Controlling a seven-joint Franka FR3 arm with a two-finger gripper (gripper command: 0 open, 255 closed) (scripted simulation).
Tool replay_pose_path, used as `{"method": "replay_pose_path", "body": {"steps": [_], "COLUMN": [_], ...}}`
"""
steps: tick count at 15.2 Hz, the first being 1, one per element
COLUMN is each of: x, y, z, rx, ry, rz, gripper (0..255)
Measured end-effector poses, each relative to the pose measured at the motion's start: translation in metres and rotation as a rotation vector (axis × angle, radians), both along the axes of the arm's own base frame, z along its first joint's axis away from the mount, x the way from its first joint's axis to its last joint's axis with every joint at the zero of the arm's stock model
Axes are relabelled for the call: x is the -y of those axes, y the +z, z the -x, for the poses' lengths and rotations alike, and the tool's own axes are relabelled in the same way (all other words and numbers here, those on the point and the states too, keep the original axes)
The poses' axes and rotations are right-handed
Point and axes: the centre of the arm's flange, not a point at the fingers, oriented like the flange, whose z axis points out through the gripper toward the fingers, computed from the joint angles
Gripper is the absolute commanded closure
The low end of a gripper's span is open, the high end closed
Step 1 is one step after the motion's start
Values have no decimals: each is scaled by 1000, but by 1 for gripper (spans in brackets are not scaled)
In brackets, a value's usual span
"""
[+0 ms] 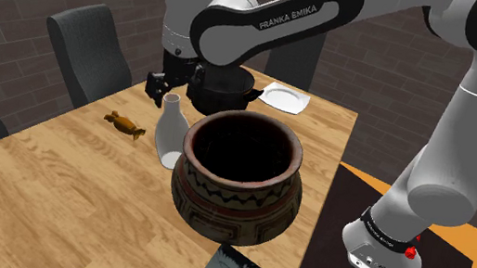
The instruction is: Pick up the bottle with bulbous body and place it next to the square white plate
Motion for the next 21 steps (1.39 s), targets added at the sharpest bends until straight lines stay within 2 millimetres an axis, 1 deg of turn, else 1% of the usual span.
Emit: {"method": "replay_pose_path", "body": {"steps": [5, 11, 12, 21], "x": [-1, -1, -1, -1], "y": [-24, -28, -28, -28], "z": [-4, -6, -6, -6], "rx": [0, 1, 1, 1], "ry": [0, 0, 0, 0], "rz": [0, 0, 0, -1], "gripper": [0, 0, 255, 255]}}
